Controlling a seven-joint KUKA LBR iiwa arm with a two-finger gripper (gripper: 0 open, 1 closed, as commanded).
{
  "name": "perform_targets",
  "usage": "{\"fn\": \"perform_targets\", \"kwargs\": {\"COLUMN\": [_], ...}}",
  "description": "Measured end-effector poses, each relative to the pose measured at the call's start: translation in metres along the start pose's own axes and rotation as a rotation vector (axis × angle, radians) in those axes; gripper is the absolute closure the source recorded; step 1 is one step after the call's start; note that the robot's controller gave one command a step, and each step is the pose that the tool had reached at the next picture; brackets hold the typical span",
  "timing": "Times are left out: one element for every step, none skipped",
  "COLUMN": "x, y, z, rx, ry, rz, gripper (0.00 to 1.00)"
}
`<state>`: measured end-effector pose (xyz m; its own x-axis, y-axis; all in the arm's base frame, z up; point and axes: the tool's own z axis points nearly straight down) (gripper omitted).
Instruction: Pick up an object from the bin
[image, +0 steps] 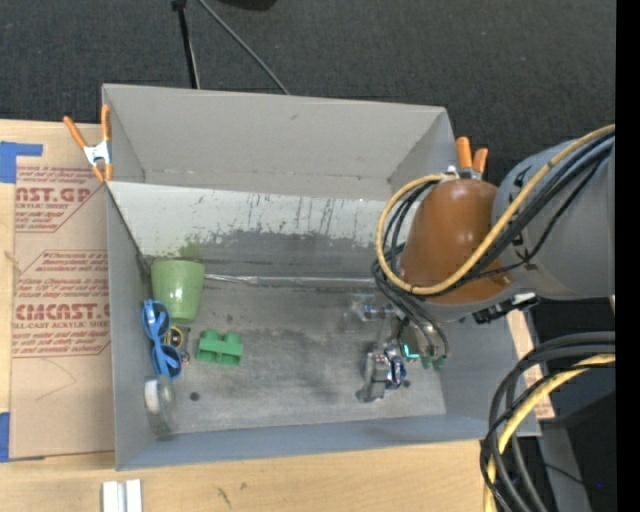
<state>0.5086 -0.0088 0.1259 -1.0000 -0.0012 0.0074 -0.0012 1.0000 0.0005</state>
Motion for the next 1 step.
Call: {"fn": "perform_targets", "kwargs": {"x": [0.0119], "y": [-0.0574], "z": [0.0593], "rx": [0.001], "ry": [-0.002], "rz": [0.130], "gripper": [0.00]}}
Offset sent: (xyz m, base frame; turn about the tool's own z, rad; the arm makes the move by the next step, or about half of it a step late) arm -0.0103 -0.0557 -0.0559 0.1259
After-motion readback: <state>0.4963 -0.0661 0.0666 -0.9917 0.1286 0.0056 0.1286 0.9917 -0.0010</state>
